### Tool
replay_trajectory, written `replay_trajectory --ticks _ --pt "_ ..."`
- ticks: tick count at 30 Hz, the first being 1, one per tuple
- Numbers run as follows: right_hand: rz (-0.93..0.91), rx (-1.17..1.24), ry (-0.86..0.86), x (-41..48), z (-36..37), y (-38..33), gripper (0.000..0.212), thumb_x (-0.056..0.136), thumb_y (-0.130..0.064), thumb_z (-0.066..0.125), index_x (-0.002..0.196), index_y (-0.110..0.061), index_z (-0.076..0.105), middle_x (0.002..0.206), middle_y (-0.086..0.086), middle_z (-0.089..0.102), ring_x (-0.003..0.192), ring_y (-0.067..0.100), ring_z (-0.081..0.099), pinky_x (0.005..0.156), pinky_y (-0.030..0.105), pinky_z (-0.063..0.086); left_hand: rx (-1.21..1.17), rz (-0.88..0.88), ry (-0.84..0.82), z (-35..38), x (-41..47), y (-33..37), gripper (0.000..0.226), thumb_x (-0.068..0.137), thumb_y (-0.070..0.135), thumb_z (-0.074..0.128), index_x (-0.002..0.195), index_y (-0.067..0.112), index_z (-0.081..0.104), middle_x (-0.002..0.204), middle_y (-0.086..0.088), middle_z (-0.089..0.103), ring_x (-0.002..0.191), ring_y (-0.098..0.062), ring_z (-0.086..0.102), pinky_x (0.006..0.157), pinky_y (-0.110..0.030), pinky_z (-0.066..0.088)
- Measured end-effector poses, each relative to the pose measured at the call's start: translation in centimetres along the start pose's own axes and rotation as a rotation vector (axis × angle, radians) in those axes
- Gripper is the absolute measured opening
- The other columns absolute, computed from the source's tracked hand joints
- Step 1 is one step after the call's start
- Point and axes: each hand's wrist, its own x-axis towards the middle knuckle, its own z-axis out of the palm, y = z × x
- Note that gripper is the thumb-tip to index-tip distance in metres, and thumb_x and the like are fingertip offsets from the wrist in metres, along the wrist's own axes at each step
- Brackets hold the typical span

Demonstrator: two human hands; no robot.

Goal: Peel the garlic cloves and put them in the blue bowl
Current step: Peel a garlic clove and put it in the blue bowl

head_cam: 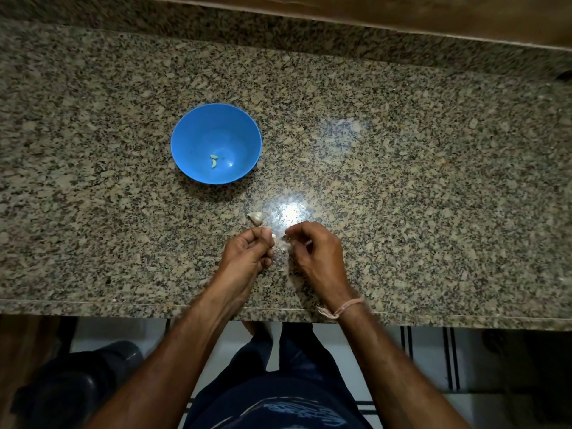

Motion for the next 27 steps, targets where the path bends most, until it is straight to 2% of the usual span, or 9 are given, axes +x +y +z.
replay_trajectory --ticks 2,4,7,8,10,12,16,22,27 --pt "0.03 0.168 -0.006 -0.2 0.1 -0.5 0.012 0.095 -0.01 0.072 0.107 -0.015 0.075 0.1 -0.008 0.075 0.093 0.003 0.07 0.084 0.021 0.058 -0.009 0.022 0.03 0.2 0.1 -0.3 0.024 0.088 0.029 0.073 0.102 0.01 0.068 0.075 0.004 0.065 0.068 -0.007 0.055 0.061 -0.021 0.044" --pt "0.092 0.36 -0.033 -0.4 0.3 -1.0 0.013 0.093 -0.014 0.077 0.105 -0.01 0.075 0.099 -0.001 0.077 0.094 0.015 0.073 0.085 0.031 0.062 -0.009 0.04 0.054 0.5 0.1 -0.5 0.015 0.094 0.022 0.072 0.102 0.01 0.07 0.081 0.0 0.069 0.07 -0.008 0.056 0.061 -0.022 0.043" --pt "0.127 0.488 -0.012 -0.5 0.5 -1.0 0.013 0.09 -0.011 0.078 0.102 -0.006 0.075 0.1 0.006 0.077 0.097 0.026 0.074 0.089 0.044 0.062 0.018 0.068 0.068 0.8 -0.4 -0.4 0.01 0.094 0.018 0.073 0.1 0.01 0.073 0.09 -0.004 0.075 0.071 -0.006 0.06 0.061 -0.02 0.045" --pt "0.137 0.512 -0.008 -0.5 0.5 -0.9 0.013 0.09 -0.01 0.078 0.102 -0.006 0.076 0.101 0.007 0.077 0.099 0.026 0.074 0.091 0.047 0.061 0.049 0.089 0.077 0.8 -0.6 -0.3 0.011 0.093 0.017 0.073 0.1 0.008 0.074 0.092 -0.005 0.076 0.073 -0.005 0.064 0.064 -0.019 0.049" --pt "0.146 0.558 -0.009 -0.6 0.5 -0.9 0.015 0.091 -0.009 0.078 0.105 -0.004 0.076 0.104 0.009 0.078 0.103 0.026 0.074 0.095 0.05 0.06 0.162 0.154 0.099 0.6 -0.9 0.0 0.014 0.094 0.016 0.074 0.103 0.005 0.075 0.098 -0.008 0.079 0.088 -0.012 0.075 0.08 -0.023 0.057" --pt "0.145 0.586 -0.018 -0.7 0.4 -0.9 0.017 0.091 -0.008 0.077 0.108 -0.003 0.076 0.107 0.01 0.078 0.107 0.027 0.073 0.097 0.052 0.059 0.259 0.217 0.113 0.6 -1.3 0.1 0.014 0.095 0.018 0.074 0.102 0.006 0.076 0.098 -0.006 0.08 0.1 -0.016 0.076 0.091 -0.029 0.058" --pt "0.132 0.599 -0.039 -0.8 0.3 -1.0 0.023 0.092 -0.006 0.076 0.114 -0.001 0.075 0.113 0.01 0.077 0.112 0.025 0.072 0.099 0.051 0.058 0.392 0.295 0.132 0.5 -1.5 0.4 0.011 0.096 0.023 0.073 0.1 0.014 0.078 0.093 0.0 0.08 0.094 -0.015 0.076 0.083 -0.027 0.06" --pt "0.141 0.611 -0.049 -0.9 0.0 -1.3 0.024 0.091 -0.006 0.077 0.114 -0.001 0.075 0.115 0.009 0.077 0.113 0.024 0.072 0.099 0.048 0.058 0.478 0.3 0.091 0.3 -1.1 0.3 0.012 0.099 0.027 0.07 0.102 0.019 0.079 0.097 0.004 0.079 0.099 -0.011 0.075 0.094 -0.037 0.059" --pt "0.24 0.686 -0.052 -1.1 -0.1 -1.2 0.022 0.096 -0.003 0.069 0.118 -0.005 0.074 0.118 0.006 0.076 0.114 0.02 0.071 0.097 0.036 0.059 0.606 0.342 0.171 0.5 -0.8 -0.2 0.012 0.098 0.03 0.071 0.101 0.021 0.078 0.093 0.007 0.078 0.09 -0.007 0.074 0.084 -0.035 0.062"
